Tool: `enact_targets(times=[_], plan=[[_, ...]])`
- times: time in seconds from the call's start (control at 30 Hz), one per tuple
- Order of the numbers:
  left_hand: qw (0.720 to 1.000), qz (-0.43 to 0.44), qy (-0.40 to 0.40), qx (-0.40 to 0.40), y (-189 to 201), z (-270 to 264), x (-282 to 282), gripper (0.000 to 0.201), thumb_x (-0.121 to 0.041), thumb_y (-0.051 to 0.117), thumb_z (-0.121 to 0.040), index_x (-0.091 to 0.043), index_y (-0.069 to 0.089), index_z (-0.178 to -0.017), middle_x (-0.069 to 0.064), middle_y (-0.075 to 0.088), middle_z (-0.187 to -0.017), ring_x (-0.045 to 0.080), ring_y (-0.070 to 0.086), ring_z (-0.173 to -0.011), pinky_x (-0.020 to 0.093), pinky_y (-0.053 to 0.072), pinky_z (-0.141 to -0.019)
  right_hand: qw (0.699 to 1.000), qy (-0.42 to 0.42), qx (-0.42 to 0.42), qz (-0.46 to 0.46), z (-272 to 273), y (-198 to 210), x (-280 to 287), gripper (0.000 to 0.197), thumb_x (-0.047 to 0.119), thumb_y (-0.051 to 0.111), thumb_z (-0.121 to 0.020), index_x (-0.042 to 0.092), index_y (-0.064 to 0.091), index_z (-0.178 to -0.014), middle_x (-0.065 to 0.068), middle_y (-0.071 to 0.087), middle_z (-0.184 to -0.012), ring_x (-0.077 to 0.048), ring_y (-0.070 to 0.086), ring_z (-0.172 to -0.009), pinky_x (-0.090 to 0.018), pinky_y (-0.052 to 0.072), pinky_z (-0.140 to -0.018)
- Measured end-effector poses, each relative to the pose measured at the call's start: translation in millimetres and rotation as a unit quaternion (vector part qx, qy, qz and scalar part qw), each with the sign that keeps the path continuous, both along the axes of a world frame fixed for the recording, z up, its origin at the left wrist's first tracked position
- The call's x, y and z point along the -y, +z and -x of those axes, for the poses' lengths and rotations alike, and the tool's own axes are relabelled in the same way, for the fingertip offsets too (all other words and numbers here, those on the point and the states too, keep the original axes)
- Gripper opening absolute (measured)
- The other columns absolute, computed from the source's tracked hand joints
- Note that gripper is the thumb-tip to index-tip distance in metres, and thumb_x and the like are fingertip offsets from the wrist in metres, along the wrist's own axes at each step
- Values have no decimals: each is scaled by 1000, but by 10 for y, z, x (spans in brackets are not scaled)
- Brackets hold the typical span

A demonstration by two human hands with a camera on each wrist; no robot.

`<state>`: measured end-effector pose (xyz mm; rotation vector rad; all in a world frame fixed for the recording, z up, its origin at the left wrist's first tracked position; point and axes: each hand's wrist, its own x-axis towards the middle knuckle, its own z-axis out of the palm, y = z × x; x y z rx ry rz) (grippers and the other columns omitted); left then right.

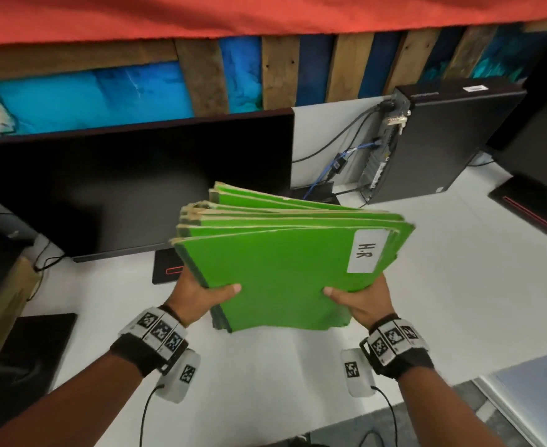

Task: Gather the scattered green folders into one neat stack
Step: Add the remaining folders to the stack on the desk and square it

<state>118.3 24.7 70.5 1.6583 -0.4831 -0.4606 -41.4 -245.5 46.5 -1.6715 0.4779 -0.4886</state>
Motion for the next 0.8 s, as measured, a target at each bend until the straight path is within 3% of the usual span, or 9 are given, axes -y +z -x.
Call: enact_targets(times=[0.07, 0.17, 0.27, 0.33, 0.43, 0.53, 0.63, 0.7, 0.8], plan=[[999, -8, 32, 6, -40, 31, -279, 70, -47, 87, -41, -21, 59, -100, -25, 72, -91, -4, 68, -87, 13, 52, -75, 998, 49, -35, -2, -145, -26, -176, 57, 7, 90, -53, 20, 65, -103, 19, 73, -96, -4, 69, -94, -22, 56, -79], [997, -73, 39, 3, -128, 69, -621, 84, -73, 81, -36, -22, 63, -101, -27, 71, -94, -4, 68, -90, 23, 55, -84, 989, 116, -97, 6, -278, -40, -380, 68, 40, 91, -46, 21, 65, -106, 15, 73, -97, -4, 69, -94, -24, 55, -81], [996, -73, -49, -22, -58, 68, -761, 77, -67, 84, -41, -32, 68, -107, -24, 70, -105, 0, 66, -101, 27, 53, -91, 976, 175, -130, -6, -300, 42, -375, 68, 12, 89, -59, 18, 55, -118, 27, 70, -98, 7, 65, -94, -16, 54, -82], [996, 16, -56, -65, 74, 77, -779, 102, -60, 86, -44, -22, 51, -131, -16, 68, -118, 3, 62, -111, 22, 50, -91, 974, 189, -116, -50, -260, 139, -323, 80, 2, 82, -62, 11, 44, -132, 22, 70, -107, 2, 65, -101, -17, 53, -81], [995, 72, 18, -70, 314, 39, -677, 124, -69, 76, -54, -15, 19, -149, -4, 53, -141, 14, 51, -127, 31, 44, -103, 987, 125, -27, -95, -269, 297, -350, 71, 9, 63, -67, 6, 41, -134, 13, 71, -106, -3, 66, -100, -33, 54, -89], [981, 123, 111, -97, 575, 6, -499, 103, -72, 66, -64, -19, 29, -145, 7, 49, -140, 20, 57, -116, 51, 35, -110, 982, 36, 84, -164, -372, 467, -534, 77, 56, 61, -80, 6, 42, -135, -11, 59, -125, -24, 58, -115, -42, 46, -101], [973, 117, 100, -171, 729, 55, -459, 92, -78, 54, -67, -19, 47, -138, 7, 57, -136, 23, 57, -120, 48, 39, -107, 975, -82, 86, -187, -487, 581, -716, 93, 86, 53, -60, 14, 54, -119, -12, 58, -124, -26, 54, -116, -47, 38, -106], [973, 91, 91, -192, 736, 21, -473, 87, -80, 56, -67, -18, 57, -128, 7, 64, -127, 24, 60, -118, 49, 42, -104, 974, -131, 44, -180, -543, 631, -744, 91, 88, 50, -58, 16, 60, -112, -2, 61, -123, -20, 53, -118, -44, 36, -107], [967, 70, 117, -215, 763, -90, -414, 76, -70, 67, -66, -15, 62, -119, 8, 70, -115, 26, 67, -106, 48, 50, -96, 973, -159, 18, -167, -572, 709, -731, 36, 57, 54, -84, 23, 64, -84, 5, 67, -95, -24, 61, -102, -38, 43, -91]])
